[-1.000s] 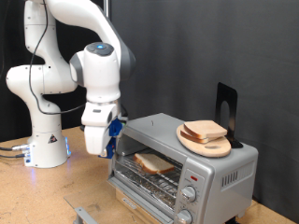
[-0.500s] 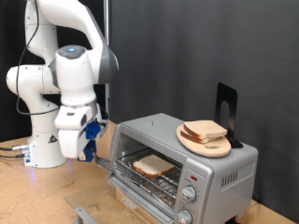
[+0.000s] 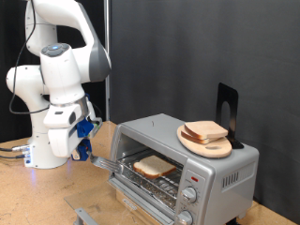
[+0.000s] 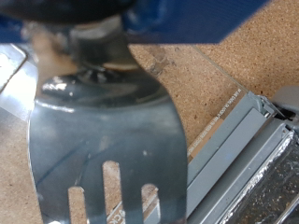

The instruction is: Make a piece of toast with the oven

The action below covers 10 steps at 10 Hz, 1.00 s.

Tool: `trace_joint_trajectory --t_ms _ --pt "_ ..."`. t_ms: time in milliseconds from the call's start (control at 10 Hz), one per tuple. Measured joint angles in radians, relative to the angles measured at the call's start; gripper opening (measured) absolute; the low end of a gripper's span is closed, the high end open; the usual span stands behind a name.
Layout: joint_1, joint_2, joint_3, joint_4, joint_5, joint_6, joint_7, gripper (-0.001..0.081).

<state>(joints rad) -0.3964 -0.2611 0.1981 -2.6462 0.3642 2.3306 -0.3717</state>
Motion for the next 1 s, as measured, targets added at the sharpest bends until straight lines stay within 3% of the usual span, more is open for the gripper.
trace_joint_trajectory --t_ms 400,700,1000 --pt "-0.002 -0.033 -0.085 0.079 0.096 -0.143 -0.079 0.0393" --pt "-0.001 -0.070 -0.100 0.140 0.147 -0.245 -0.094 0.0393" --pt "0.001 -0.081 -0.104 0.144 0.164 -0.273 -0.098 0.0393"
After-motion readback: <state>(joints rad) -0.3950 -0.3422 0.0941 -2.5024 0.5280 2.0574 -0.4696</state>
